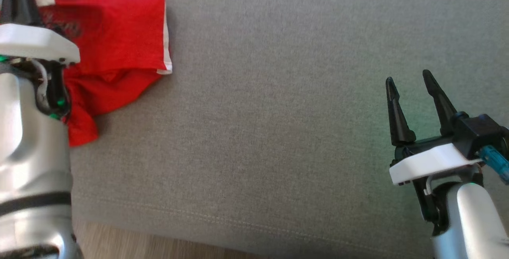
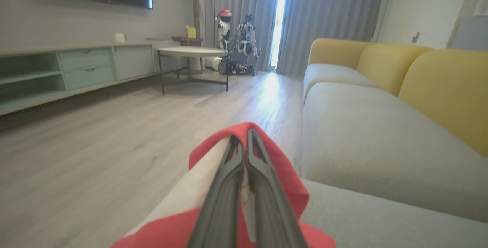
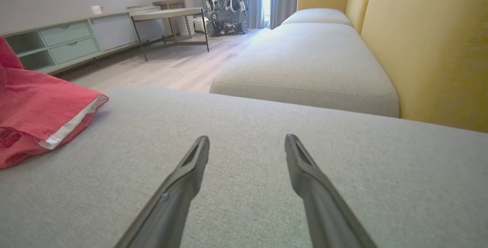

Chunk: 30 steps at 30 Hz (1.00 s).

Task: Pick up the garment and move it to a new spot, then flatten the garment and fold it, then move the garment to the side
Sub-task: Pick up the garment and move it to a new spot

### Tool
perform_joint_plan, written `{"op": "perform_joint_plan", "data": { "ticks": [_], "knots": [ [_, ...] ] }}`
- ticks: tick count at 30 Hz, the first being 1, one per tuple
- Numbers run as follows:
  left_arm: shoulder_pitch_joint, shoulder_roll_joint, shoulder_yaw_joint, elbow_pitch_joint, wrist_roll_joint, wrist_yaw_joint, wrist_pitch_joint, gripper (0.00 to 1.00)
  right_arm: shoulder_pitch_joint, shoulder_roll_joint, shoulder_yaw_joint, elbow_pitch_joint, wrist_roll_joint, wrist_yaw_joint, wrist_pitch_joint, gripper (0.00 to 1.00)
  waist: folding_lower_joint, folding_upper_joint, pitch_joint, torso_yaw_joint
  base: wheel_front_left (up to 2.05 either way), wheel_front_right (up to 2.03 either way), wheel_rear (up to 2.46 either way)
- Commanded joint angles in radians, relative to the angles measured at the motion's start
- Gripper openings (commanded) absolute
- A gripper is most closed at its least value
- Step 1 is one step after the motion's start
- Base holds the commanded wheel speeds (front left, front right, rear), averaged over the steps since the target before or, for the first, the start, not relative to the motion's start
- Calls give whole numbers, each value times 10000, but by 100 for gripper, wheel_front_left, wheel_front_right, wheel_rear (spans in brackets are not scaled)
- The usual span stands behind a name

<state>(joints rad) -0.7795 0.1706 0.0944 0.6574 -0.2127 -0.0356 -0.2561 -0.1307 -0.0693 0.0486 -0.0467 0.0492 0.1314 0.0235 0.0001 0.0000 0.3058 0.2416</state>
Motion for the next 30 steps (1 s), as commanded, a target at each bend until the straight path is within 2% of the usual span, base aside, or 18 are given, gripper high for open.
{"op": "perform_joint_plan", "data": {
  "ticks": [1, 5, 8, 12, 15, 20, 21, 22, 30],
  "knots": [
    [246, 483, 288, -936, 168, -4, -55, 0, 10, 100, 171, -270, 91, -7, -150, 100, -1, 0, -436, -45, 0, 0, 0],
    [1265, 332, 75, -2523, 477, 89, -23, 0, 177, 139, 141, -133, 243, -7, -305, 100, -1, 0, -1119, -278, 0, 0, 0],
    [2316, 45, -279, -3828, 584, 116, 489, 0, 354, 163, 137, -83, 395, -7, -392, 100, -1, 0, -1546, -567, 0, 0, 0],
    [3819, -614, -1187, -5754, 486, -105, 1349, 0, 574, 181, 44, -232, 528, -7, -385, 100, -1, 0, -1706, -970, 0, 0, 0],
    [4561, -928, -2030, -6666, 276, -238, 1797, 0, 556, 186, 53, -428, 592, -7, -316, 100, -1, 0, -1490, -1427, 0, 0, 0],
    [4618, -1125, -3242, -6943, -50, -322, 2148, 0, 238, 188, 239, -755, 874, -7, -374, 100, -1, 0, -814, -2603, 0, 0, 0],
    [4352, -1150, -3665, -6907, -59, -358, 2281, 0, 108, 189, 349, -835, 1017, -7, -458, 100, -1, 0, -478, -3186, 0, 0, 0],
    [4352, -1150, -3665, -6907, -59, -358, 2281, 0, 108, 189, 349, -835, 1017, -7, -458, 100, -1, 0, -478, -3186, 0, 0, 0],
    [2812, -1188, -4956, -6839, 14, -514, 2595, 0, -91, 190, 620, -647, 1669, -7, -1124, 100, -1, 0, 661, -5419, 0, 0, 0]
  ]
}}
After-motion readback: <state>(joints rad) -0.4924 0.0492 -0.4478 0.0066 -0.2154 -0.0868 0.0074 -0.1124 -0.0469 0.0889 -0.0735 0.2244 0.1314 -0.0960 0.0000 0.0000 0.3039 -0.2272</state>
